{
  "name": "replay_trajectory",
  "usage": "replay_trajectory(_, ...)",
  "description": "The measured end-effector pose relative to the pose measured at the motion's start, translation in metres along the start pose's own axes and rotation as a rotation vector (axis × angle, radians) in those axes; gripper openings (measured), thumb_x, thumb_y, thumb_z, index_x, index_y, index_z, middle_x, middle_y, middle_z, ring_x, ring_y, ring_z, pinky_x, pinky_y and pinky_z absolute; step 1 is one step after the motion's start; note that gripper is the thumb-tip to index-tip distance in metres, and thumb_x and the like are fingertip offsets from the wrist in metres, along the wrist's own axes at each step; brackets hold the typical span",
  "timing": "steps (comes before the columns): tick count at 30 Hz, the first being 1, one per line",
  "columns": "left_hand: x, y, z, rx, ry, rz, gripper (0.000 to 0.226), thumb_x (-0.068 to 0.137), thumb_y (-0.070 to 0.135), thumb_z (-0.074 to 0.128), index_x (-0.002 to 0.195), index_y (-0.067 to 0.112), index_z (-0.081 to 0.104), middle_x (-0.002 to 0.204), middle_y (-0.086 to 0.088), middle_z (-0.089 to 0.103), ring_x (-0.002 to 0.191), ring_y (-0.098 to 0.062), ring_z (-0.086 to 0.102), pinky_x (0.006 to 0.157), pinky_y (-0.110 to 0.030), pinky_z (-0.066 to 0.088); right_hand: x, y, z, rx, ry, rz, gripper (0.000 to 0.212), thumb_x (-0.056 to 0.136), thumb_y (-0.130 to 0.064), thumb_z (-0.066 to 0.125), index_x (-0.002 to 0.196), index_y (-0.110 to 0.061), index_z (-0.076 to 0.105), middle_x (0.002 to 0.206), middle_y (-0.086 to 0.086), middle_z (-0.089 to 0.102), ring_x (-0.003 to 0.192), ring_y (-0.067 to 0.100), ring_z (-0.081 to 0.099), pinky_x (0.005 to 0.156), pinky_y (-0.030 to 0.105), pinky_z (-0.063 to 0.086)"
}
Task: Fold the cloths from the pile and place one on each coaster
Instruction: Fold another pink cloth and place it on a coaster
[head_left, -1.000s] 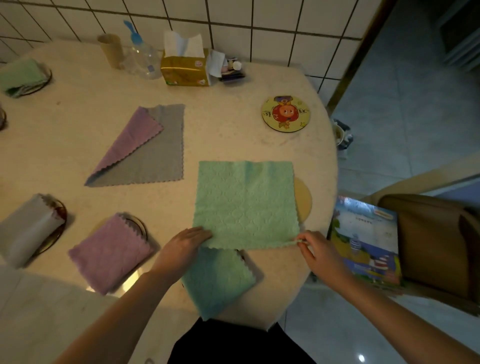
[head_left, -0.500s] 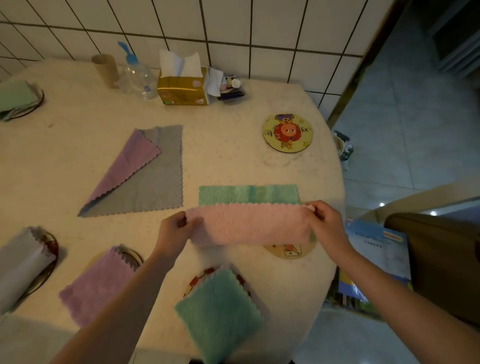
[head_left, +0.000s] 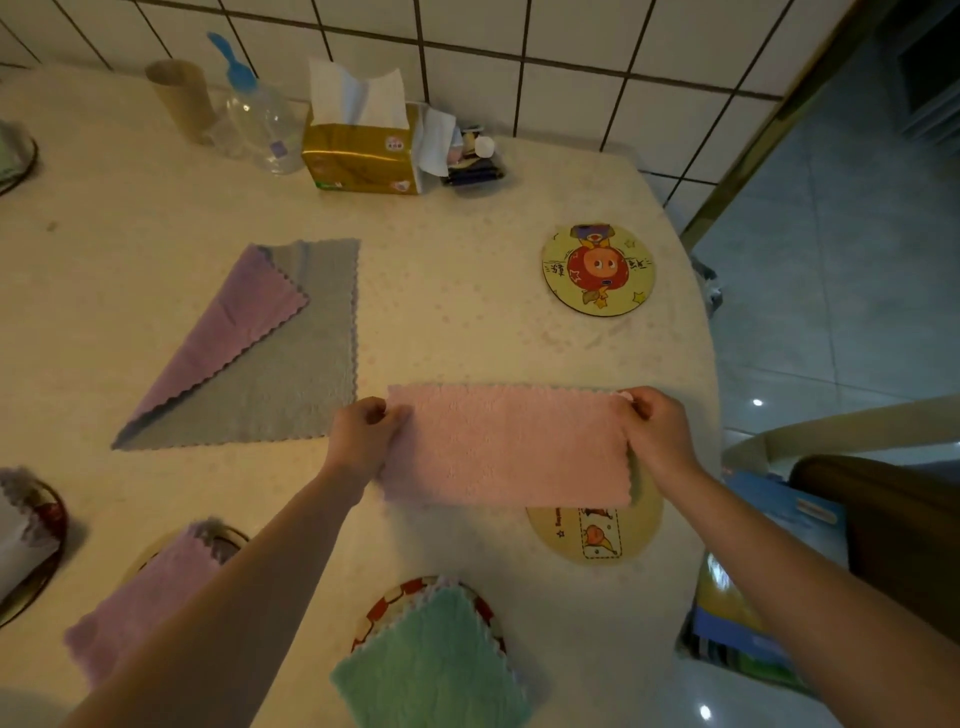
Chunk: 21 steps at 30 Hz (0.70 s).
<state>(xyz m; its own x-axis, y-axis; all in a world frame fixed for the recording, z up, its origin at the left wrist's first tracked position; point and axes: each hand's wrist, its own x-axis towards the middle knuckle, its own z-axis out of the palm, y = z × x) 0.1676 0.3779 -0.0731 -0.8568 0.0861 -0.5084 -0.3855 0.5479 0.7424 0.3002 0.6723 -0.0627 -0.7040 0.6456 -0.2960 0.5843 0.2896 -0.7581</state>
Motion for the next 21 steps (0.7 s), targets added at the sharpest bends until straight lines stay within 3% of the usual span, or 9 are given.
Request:
replay_trajectory(3,0.004,0.003,0.003,0.044,0.033,-0.017,0.031,0.088,0.028,0.065,0.063,0.011,0.055,0.056,-0.004,0.051,0.052,-0.022,0.045,0.044,-0.028,0.04,0.007,0.005,0.002,-0.057,0.039,0.044,0.016,0.088,-0.024,0.059,0.094,-0.011,0.066,0.086,0.003,0.068,0.079,0.018,0.062,0.07,0.03,0.049)
replay_trajectory(6,0.008,0.007,0.003,0.094,0.064,-0.018,0.024,0.085,0.033,0.067,0.076,0.01,0.065,0.069,-0.01,0.065,0.058,-0.026,0.057,0.054,-0.039,0.051,0.012,0.005,0.003,-0.096,0.058,0.074,0.021,0.087,-0.025,0.061,0.095,-0.007,0.067,0.09,0.006,0.068,0.079,0.018,0.059,0.07,0.028,0.042)
replay_trajectory(9,0.008,0.011,-0.002,0.133,0.114,-0.02,0.021,0.088,0.031,0.064,0.083,0.01,0.066,0.073,-0.012,0.069,0.056,-0.026,0.062,0.053,-0.036,0.055,0.014,-0.001,0.0,-0.091,0.094,0.085,0.02,0.089,-0.025,0.059,0.099,-0.008,0.065,0.094,0.005,0.066,0.082,0.017,0.058,0.073,0.028,0.042)
replay_trajectory(11,-0.005,0.011,-0.007,0.214,0.206,0.035,0.017,0.09,0.029,0.059,0.089,0.012,0.063,0.079,-0.006,0.069,0.057,-0.017,0.062,0.052,-0.029,0.052,0.005,-0.003,-0.006,-0.033,0.137,0.05,0.017,0.091,-0.023,0.056,0.102,-0.011,0.061,0.097,0.003,0.064,0.089,0.02,0.061,0.078,0.032,0.048)
replay_trajectory(14,-0.042,0.003,-0.006,0.417,0.279,0.305,0.016,0.093,0.024,0.055,0.106,0.016,0.06,0.096,0.002,0.061,0.073,-0.012,0.058,0.06,-0.027,0.049,-0.027,-0.007,-0.016,-0.05,0.145,-0.178,0.015,0.092,-0.014,0.052,0.107,-0.011,0.057,0.105,0.003,0.061,0.095,0.016,0.058,0.08,0.029,0.048)
replay_trajectory(16,-0.067,-0.009,0.003,0.548,0.153,0.607,0.02,0.092,0.018,0.055,0.111,0.014,0.061,0.108,0.0,0.06,0.094,-0.016,0.057,0.078,-0.032,0.052,-0.054,-0.006,-0.015,-0.188,0.007,-0.372,0.022,0.093,-0.012,0.05,0.114,-0.012,0.054,0.116,0.002,0.056,0.104,0.012,0.053,0.088,0.026,0.046)
replay_trajectory(18,-0.082,-0.026,0.016,0.68,-0.057,0.869,0.027,0.092,0.017,0.054,0.117,0.013,0.061,0.126,-0.002,0.057,0.12,-0.019,0.05,0.099,-0.036,0.045,-0.078,0.0,-0.006,-0.361,-0.187,-0.553,0.029,0.094,-0.012,0.047,0.123,-0.013,0.052,0.126,-0.001,0.049,0.115,0.009,0.046,0.101,0.026,0.039)
replay_trajectory(21,-0.093,-0.048,0.037,0.849,-0.221,0.988,0.045,0.095,0.024,0.045,0.14,0.019,0.045,0.151,0.002,0.037,0.144,-0.018,0.024,0.117,-0.037,0.024,-0.098,0.019,0.01,-0.605,-0.341,-0.797,0.051,0.085,0.002,0.057,0.132,-0.012,0.046,0.135,0.003,0.046,0.125,0.015,0.038,0.105,0.033,0.04)
